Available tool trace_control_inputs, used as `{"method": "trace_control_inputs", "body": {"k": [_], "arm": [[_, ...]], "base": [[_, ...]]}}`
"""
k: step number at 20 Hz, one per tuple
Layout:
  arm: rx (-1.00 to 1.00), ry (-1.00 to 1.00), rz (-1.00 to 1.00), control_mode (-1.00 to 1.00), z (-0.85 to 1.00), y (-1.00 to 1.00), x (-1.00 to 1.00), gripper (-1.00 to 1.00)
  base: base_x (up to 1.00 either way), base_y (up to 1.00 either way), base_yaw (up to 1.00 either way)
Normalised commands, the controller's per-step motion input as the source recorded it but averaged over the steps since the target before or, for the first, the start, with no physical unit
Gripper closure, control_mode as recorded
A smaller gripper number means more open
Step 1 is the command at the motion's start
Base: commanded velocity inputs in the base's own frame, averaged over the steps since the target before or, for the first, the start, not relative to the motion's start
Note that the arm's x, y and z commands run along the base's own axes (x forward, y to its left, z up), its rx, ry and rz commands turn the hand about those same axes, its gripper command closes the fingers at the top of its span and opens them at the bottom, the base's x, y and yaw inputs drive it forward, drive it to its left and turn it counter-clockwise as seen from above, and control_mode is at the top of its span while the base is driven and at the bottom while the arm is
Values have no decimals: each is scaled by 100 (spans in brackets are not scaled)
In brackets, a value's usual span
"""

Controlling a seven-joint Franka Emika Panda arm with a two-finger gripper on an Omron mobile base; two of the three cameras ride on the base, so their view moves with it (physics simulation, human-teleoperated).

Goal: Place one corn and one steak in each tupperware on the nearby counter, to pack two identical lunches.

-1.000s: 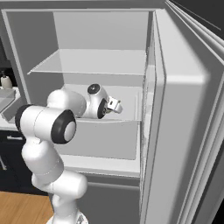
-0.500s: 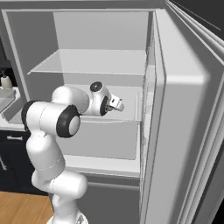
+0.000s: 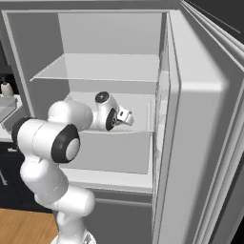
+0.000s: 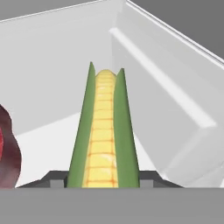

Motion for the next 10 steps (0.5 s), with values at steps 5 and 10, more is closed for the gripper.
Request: {"method": "trace_control_inputs", "body": {"k": [5, 10], "arm": [[0, 0, 1, -100, 34, 0, -100, 100], [0, 2, 7, -100, 73, 0, -99, 100]], "base": [[0, 0, 0], [0, 0, 0]]}}
